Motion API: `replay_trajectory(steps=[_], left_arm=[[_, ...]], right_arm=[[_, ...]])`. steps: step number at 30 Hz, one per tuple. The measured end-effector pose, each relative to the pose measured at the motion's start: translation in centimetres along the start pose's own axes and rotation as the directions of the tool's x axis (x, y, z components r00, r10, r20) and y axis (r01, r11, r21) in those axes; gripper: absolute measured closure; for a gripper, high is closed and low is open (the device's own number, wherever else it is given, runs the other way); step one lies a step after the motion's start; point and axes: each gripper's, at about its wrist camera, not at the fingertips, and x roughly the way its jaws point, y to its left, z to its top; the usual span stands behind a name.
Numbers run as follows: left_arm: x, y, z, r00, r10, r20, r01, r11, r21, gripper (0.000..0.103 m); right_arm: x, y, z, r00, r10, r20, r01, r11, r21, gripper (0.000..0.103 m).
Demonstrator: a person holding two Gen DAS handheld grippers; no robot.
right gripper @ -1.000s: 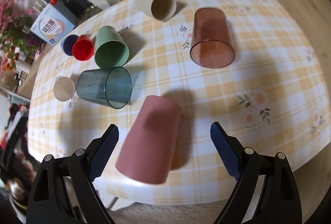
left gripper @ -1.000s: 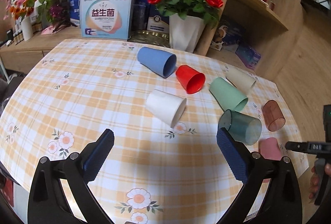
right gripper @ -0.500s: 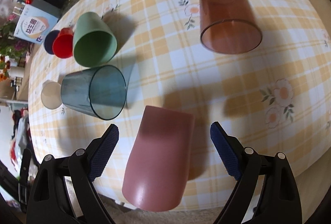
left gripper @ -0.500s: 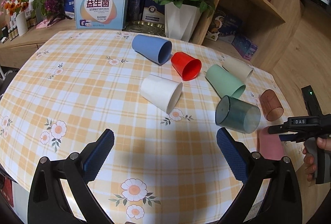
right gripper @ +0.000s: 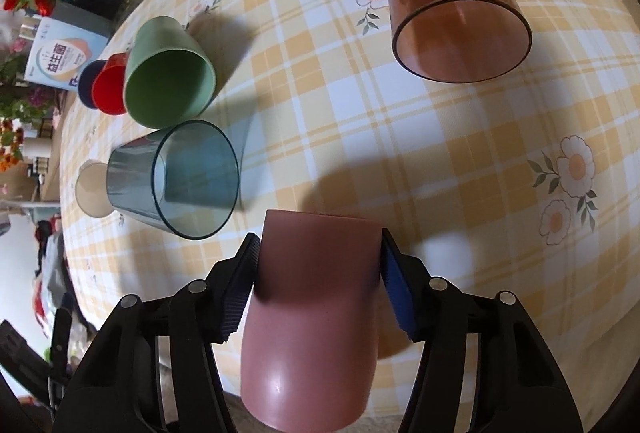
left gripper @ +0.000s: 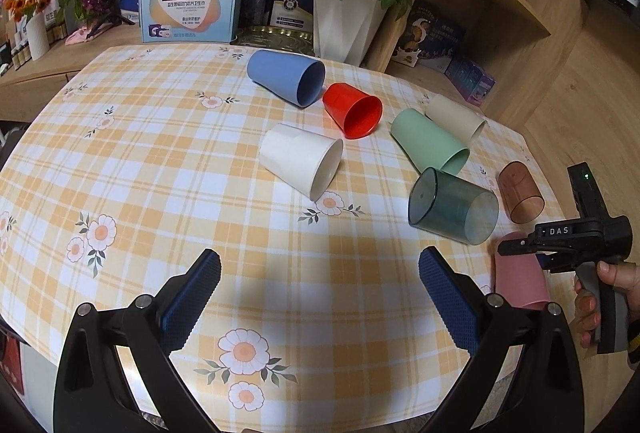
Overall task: Flip cup upside down
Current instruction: 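Close the right tool around the body of the pink cup, then lift the pink cup with the right tool and rotate it rim down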
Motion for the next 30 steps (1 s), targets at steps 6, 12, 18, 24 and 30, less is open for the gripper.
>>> replay_trajectory(steps=[6, 12, 18, 24, 30], left_arm=[[-0.5, -0.3, -0.1, 1.0, 0.007, 0.009, -0.007, 1.0, 0.003, 0.006], [-0.9, -0.8, -0.2, 1.0, 0.011, 0.021, -0.011, 1.0, 0.008, 0.006], [-1.1, -1.6, -0.6, 1.0, 0.011, 0.016, -0.011, 1.0, 0.022, 0.006], [-1.3, -2.2, -0.6, 1.0, 0.018, 0.021, -0.018, 1.0, 0.025, 0.006], [-1.5, -2.2, -0.7, 1.0, 0.022, 0.022, -0.023, 0.999, 0.025, 0.006]], right_arm=[[-1.5, 0.9, -1.2, 0.996, 0.013, 0.086, -0.007, 0.997, -0.074, 0.047], [-4.6, 1.2, -4.7, 0.966, 0.071, 0.247, -0.03, 0.986, -0.167, 0.047], [-6.8, 0.3, -7.9, 0.924, 0.118, 0.363, -0.057, 0.983, -0.174, 0.048], [-10.0, -0.5, -8.4, 0.858, 0.087, 0.506, 0.002, 0.985, -0.173, 0.048], [-11.5, -0.7, -6.3, 0.829, -0.06, 0.556, 0.183, 0.968, -0.169, 0.048]])
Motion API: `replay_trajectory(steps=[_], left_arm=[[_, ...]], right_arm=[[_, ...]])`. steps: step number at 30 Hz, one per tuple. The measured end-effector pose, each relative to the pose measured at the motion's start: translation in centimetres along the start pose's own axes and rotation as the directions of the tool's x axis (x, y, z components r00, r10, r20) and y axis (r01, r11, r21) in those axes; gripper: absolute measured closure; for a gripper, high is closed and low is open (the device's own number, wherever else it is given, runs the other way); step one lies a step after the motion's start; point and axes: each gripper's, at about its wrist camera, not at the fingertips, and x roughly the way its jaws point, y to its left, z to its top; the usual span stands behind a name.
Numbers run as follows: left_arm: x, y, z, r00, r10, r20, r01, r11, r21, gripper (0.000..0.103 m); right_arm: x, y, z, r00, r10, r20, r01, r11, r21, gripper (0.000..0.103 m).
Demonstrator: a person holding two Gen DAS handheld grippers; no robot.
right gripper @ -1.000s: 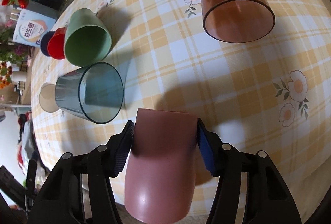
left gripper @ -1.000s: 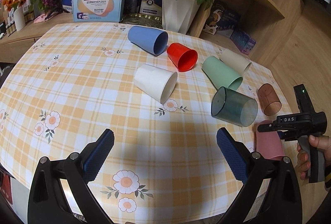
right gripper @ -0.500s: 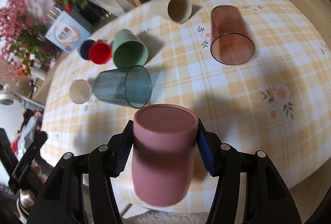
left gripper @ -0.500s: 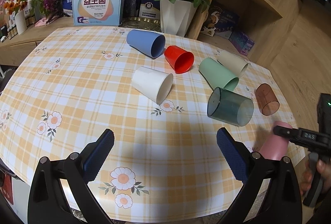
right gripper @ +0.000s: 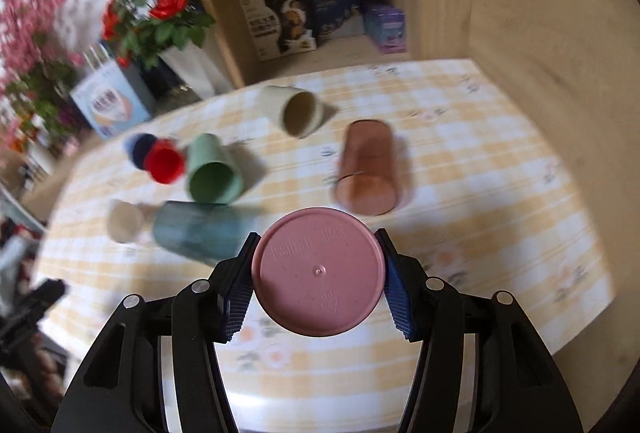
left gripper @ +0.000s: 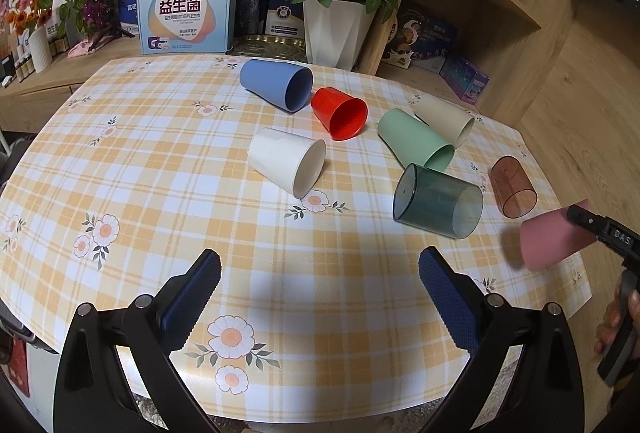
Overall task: Flip cup upside down
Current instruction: 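Lift the pink cup with the right tool and rotate it rim down, then set the pink cup rim down on the table and open the right tool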
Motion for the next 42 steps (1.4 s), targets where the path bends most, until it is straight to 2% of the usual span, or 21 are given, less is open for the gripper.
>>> replay_trajectory(steps=[4, 11, 25, 33, 37, 42], left_arm=[[0.1, 0.3, 0.0, 1.0, 0.006, -0.001, -0.006, 1.0, -0.012, 0.006], [0.3, 0.3, 0.0, 1.0, 0.006, -0.012, -0.006, 1.0, -0.01, 0.006], [0.6, 1.2, 0.0, 1.0, 0.015, -0.018, -0.015, 0.999, -0.038, 0.006], [0.5, 1.5, 0.2, 0.999, 0.027, -0.022, -0.028, 0.999, -0.036, 0.006], [-0.6, 1.3, 1.3, 0.999, 0.037, 0.006, -0.037, 0.999, -0.011, 0.006], [-3.8, 0.7, 3.3, 0.993, 0.063, 0.097, -0.068, 0.996, 0.055, 0.006]], right_arm=[[1.2, -0.1, 0.1, 0.998, 0.007, -0.057, -0.008, 1.0, -0.017, 0.048], [3.2, 3.2, -1.3, 0.993, 0.022, -0.116, -0.033, 0.995, -0.092, 0.048], [6.0, 6.3, -0.3, 0.993, -0.05, -0.105, 0.03, 0.981, -0.189, 0.048], [5.9, 6.2, 0.1, 0.991, -0.038, -0.127, 0.019, 0.989, -0.145, 0.047], [4.4, 6.2, 0.8, 0.994, -0.009, -0.112, -0.005, 0.993, -0.122, 0.043], [1.4, 6.6, 1.7, 0.997, 0.046, -0.067, -0.053, 0.993, -0.11, 0.036]])
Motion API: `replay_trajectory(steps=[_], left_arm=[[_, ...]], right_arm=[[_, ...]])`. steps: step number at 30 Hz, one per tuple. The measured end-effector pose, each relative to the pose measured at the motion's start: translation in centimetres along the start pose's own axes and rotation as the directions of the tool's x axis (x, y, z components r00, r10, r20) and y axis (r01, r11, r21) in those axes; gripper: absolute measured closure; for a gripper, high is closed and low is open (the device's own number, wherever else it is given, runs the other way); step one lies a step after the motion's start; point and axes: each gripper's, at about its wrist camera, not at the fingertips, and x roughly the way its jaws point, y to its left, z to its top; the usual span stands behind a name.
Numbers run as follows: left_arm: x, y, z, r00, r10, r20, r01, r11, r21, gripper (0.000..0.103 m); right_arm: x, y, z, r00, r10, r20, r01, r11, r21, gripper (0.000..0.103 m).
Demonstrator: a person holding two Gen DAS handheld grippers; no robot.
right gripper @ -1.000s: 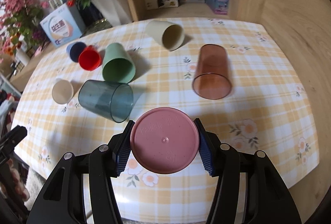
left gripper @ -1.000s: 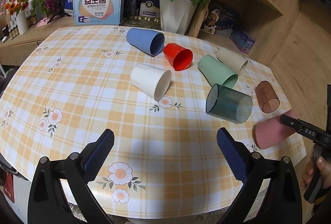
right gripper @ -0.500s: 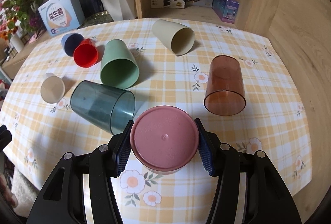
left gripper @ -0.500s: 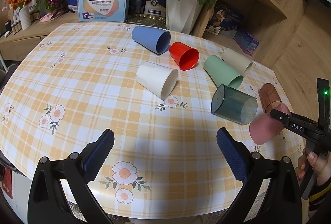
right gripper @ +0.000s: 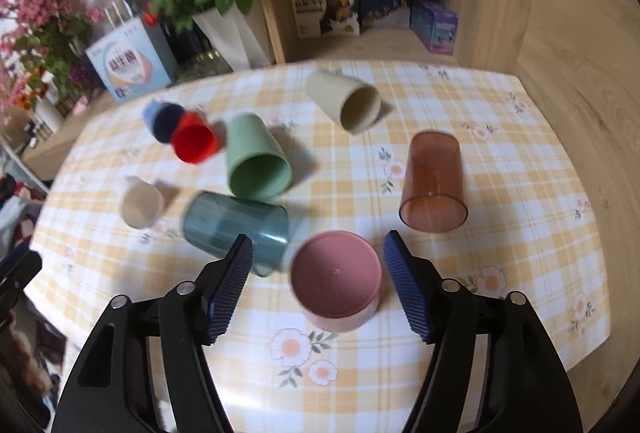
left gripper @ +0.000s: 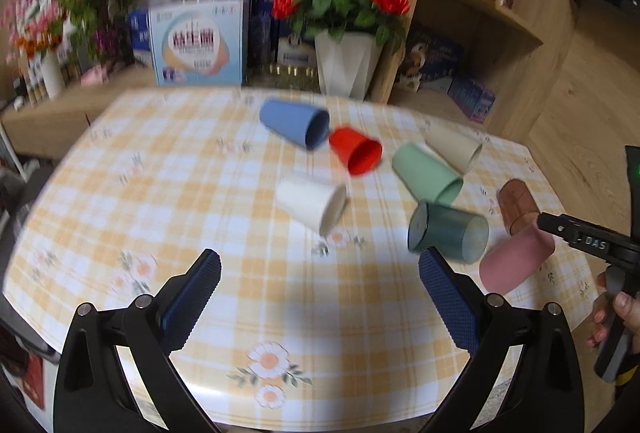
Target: Flip cup upside down
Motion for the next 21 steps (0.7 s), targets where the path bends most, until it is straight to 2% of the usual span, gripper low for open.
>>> replay_trajectory(steps=[2, 4, 6, 12, 18, 21], left_arm=[[-1.1, -0.3, 0.6, 1.0, 0.007, 0.03, -0.008, 1.0, 0.027, 0.006], [-2.6, -0.4, 1.4, 0.998, 0.015, 0.057, -0.018, 0.999, 0.046, 0.006], [-3.9, -0.3, 2.0, 0.998, 0.007, 0.066, -0.01, 0.999, 0.042, 0.006], [-7.9, -0.8, 2.9, 0.988, 0.039, 0.147, -0.047, 0.997, 0.054, 0.006], [-12.1, -1.7, 2.8, 0.969, 0.022, 0.244, -0.043, 0.996, 0.082, 0.006], [-13.2, -2.1, 2.8, 0.965, 0.029, 0.26, -0.053, 0.995, 0.084, 0.006]], right_arm=[[-1.7, 0.2, 0.3, 0.999, 0.039, 0.02, -0.039, 0.999, 0.01, 0.032], [-3.3, 0.6, 0.3, 0.997, 0.064, 0.049, -0.064, 0.998, 0.01, 0.023], [-5.5, 1.1, 0.3, 0.994, 0.038, 0.099, -0.038, 0.999, 0.0, 0.016], [-10.3, 1.9, -0.2, 0.983, 0.017, 0.183, -0.013, 1.0, -0.023, 0.016], [-14.9, 2.3, -1.6, 0.965, 0.037, 0.261, -0.034, 0.999, -0.016, 0.016], [-16.7, 2.4, -2.3, 0.954, 0.048, 0.297, -0.051, 0.999, 0.003, 0.016]])
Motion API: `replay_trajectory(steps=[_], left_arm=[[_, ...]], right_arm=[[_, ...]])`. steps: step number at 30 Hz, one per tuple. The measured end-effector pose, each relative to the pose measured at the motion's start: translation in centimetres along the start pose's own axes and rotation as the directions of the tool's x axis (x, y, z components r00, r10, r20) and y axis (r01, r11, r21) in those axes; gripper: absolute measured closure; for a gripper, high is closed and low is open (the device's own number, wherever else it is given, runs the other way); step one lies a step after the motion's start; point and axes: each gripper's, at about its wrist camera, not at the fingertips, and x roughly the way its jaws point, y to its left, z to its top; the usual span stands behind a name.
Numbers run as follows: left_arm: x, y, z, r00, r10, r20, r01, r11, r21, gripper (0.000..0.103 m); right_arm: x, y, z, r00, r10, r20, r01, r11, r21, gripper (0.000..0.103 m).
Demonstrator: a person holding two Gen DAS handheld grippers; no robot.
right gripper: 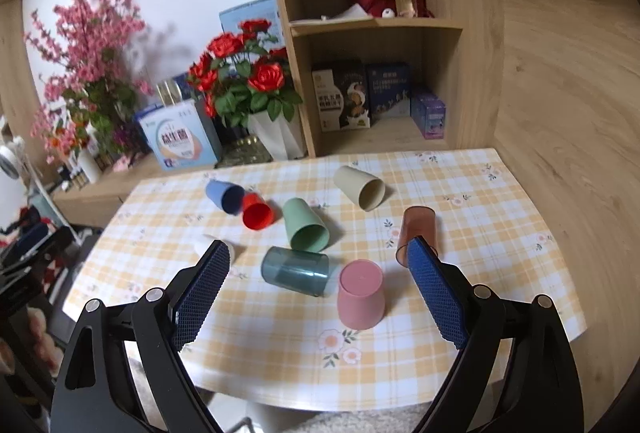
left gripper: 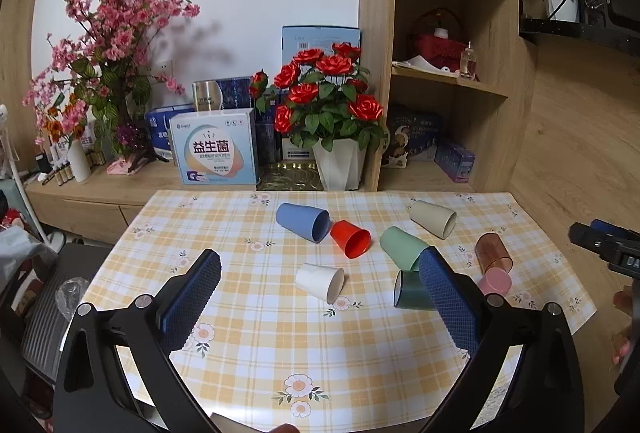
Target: Flip cup upside down
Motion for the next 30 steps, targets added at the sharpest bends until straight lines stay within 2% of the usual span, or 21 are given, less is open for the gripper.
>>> replay_trajectory(steps=[7, 16, 30], left_arm=[[-1.3, -0.6, 0.0, 0.999, -0.046, 0.018, 0.046, 0.999, 0.001, 0.006], [-1.0, -1.1, -0.1, 0.999, -0.053, 0.012, 0.053, 0.999, 0.003, 0.006], [-1.8, -1.5, -0.1, 0.997, -0.069, 0.017, 0.069, 0.997, 0.018, 0.006]], right_arm=[[-2.3, 0.6, -0.7, 0.999, 0.005, 0.043, -0.004, 1.0, -0.019, 0.016], [-2.9, 0.8, -0.5, 0.996, -0.03, 0.082, 0.034, 0.999, -0.038, 0.016], [-3.5, 1.0, -0.3, 0.995, -0.027, 0.095, 0.032, 0.999, -0.044, 0.016]])
